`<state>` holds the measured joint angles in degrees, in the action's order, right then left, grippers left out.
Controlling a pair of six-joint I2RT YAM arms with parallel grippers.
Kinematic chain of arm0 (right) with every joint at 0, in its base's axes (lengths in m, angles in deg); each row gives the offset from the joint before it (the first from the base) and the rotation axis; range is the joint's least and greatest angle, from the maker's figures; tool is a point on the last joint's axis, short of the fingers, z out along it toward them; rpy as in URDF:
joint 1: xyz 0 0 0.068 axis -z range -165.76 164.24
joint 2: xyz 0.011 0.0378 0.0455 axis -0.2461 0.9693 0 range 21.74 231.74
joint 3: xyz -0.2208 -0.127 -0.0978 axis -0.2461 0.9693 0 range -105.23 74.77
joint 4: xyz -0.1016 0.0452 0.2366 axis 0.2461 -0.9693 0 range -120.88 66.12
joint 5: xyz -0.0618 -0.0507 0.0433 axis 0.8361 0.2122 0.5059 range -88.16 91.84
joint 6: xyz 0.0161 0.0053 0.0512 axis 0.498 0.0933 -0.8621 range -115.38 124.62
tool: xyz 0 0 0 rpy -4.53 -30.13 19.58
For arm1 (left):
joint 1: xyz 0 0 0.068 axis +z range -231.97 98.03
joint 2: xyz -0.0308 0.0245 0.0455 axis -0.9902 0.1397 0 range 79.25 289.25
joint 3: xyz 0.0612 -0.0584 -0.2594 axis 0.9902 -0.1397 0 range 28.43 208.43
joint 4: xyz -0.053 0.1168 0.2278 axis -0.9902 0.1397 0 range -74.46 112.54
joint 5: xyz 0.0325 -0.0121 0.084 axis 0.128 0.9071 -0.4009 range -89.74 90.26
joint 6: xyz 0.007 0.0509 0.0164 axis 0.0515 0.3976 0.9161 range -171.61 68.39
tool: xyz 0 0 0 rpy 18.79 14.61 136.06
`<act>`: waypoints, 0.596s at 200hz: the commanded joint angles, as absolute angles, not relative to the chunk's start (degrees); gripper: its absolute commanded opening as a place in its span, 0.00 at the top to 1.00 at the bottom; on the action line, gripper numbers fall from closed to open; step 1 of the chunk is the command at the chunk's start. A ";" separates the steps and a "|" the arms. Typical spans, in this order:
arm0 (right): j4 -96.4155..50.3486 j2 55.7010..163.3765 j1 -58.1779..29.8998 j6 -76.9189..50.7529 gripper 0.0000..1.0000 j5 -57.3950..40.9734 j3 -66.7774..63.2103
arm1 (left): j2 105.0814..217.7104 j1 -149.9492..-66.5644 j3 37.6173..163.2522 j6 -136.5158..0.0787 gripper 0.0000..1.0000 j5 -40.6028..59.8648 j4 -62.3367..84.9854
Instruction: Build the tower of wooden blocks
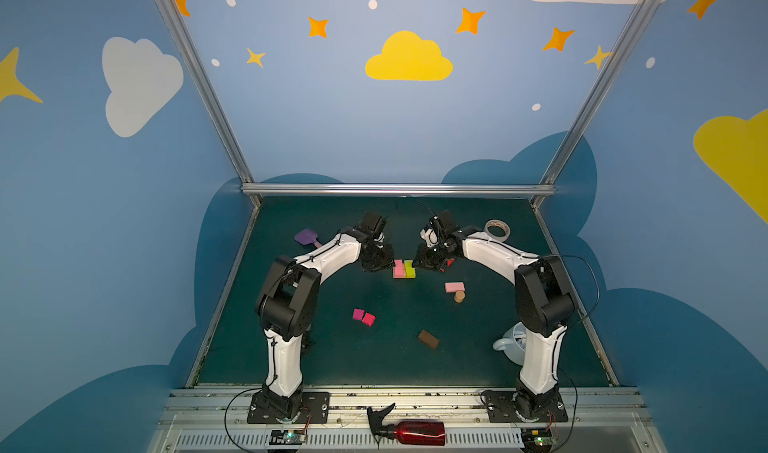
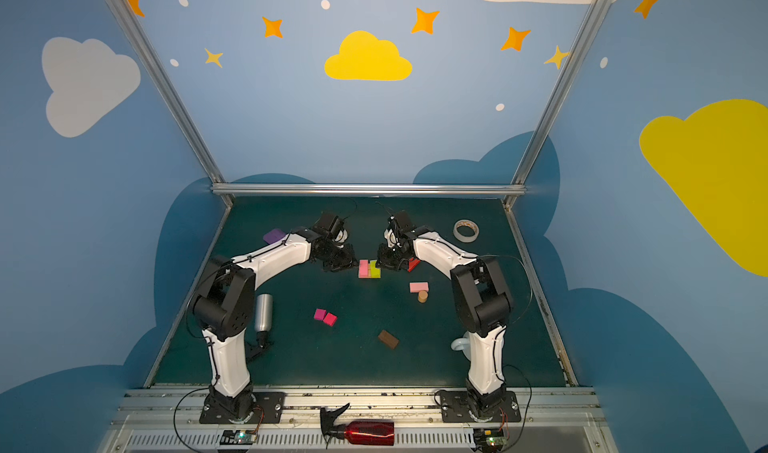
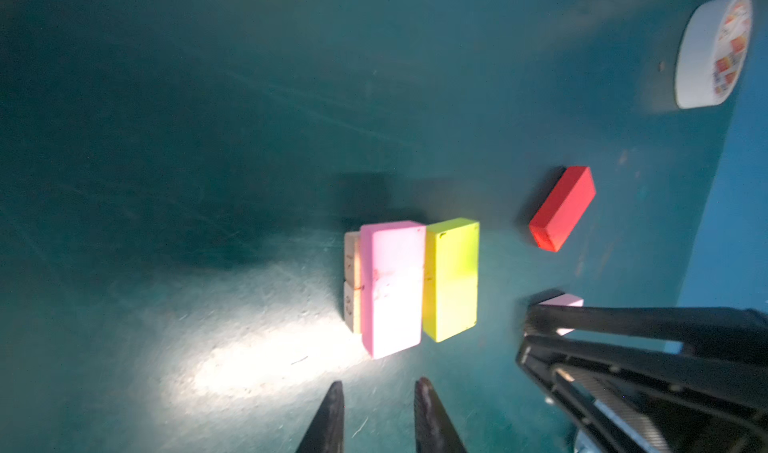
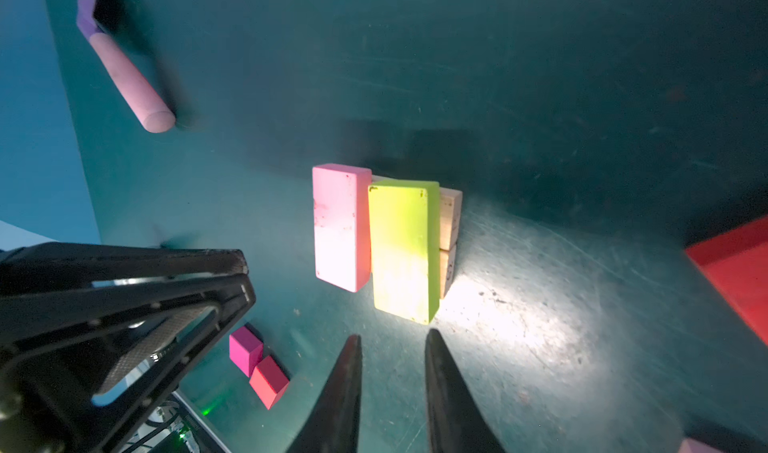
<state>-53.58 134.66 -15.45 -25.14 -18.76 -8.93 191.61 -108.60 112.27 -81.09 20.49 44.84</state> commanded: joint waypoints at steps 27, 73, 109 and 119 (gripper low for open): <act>-50.87 136.24 -14.69 -25.88 0.74 -20.85 -7.77 | 194.24 -108.38 114.68 -80.53 0.70 21.07 45.11; -50.01 137.04 -14.51 -26.46 0.75 -21.45 -7.57 | 197.07 -108.35 117.84 -79.66 0.71 20.91 46.81; -49.99 137.31 -14.41 -26.52 0.76 -21.25 -7.29 | 198.21 -108.34 119.16 -79.43 0.71 21.21 47.66; -49.99 137.46 -14.41 -26.63 0.77 -21.26 -7.10 | 198.33 -108.33 119.20 -79.32 0.71 21.13 47.70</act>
<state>-50.60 136.59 -14.64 -26.41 -20.75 -8.12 197.75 -108.60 117.84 -80.52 20.79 46.11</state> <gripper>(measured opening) 0.240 0.291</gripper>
